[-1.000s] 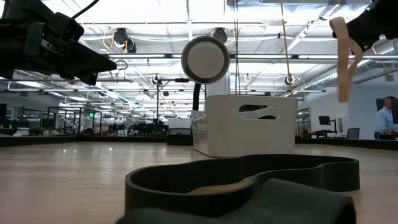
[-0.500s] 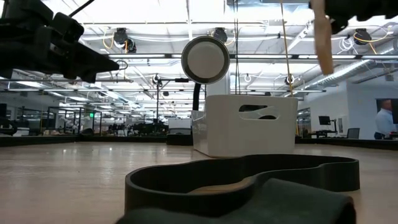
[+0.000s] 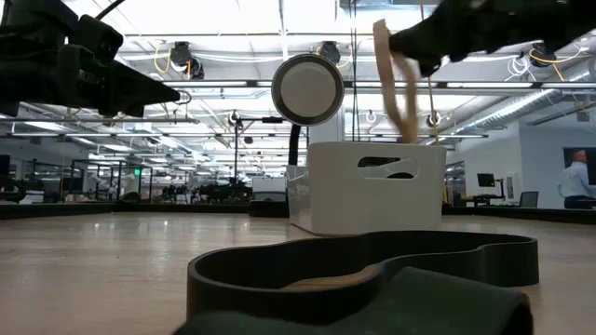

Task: Pick and place rubber bands into bin
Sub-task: Put the light orange rubber band into the gray bin, then put the black rubber band into the gray bin

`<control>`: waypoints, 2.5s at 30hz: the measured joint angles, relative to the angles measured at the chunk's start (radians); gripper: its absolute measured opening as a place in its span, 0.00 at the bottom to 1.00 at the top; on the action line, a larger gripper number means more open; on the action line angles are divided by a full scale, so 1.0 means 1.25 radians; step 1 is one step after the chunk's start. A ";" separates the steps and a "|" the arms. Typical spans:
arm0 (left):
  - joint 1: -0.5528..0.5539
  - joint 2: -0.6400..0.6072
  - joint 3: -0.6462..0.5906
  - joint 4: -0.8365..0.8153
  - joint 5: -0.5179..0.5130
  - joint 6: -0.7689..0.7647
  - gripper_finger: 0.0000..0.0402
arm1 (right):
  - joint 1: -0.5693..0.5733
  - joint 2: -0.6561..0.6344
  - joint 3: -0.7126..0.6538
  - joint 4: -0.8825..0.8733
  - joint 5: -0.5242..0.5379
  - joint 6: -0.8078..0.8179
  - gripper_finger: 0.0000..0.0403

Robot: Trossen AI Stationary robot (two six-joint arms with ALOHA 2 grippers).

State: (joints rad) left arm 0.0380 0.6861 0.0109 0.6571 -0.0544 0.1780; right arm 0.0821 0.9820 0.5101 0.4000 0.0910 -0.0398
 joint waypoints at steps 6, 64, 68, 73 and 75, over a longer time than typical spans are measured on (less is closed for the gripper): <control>0.000 0.000 0.000 0.000 0.000 0.012 0.12 | -0.050 0.144 0.064 -0.021 -0.065 -0.005 0.00; 0.000 0.001 0.000 -0.090 -0.084 0.019 0.12 | -0.109 -0.504 -0.135 -0.197 -0.089 -0.096 0.00; 0.000 0.001 0.000 -0.092 -0.083 0.015 0.12 | -0.130 -0.564 -0.146 -0.246 -0.101 -0.061 0.00; 0.000 0.001 0.000 -0.092 -0.083 -0.003 0.12 | -0.123 -0.595 -0.205 -0.221 -0.142 -0.005 0.00; 0.000 0.001 0.000 -0.092 -0.083 -0.034 0.12 | -0.118 -0.599 -0.247 -0.176 -0.136 0.004 0.00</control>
State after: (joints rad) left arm 0.0380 0.6872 0.0109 0.5415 -0.1577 0.1349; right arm -0.0655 0.2333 0.2019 0.1804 -0.0792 -0.0352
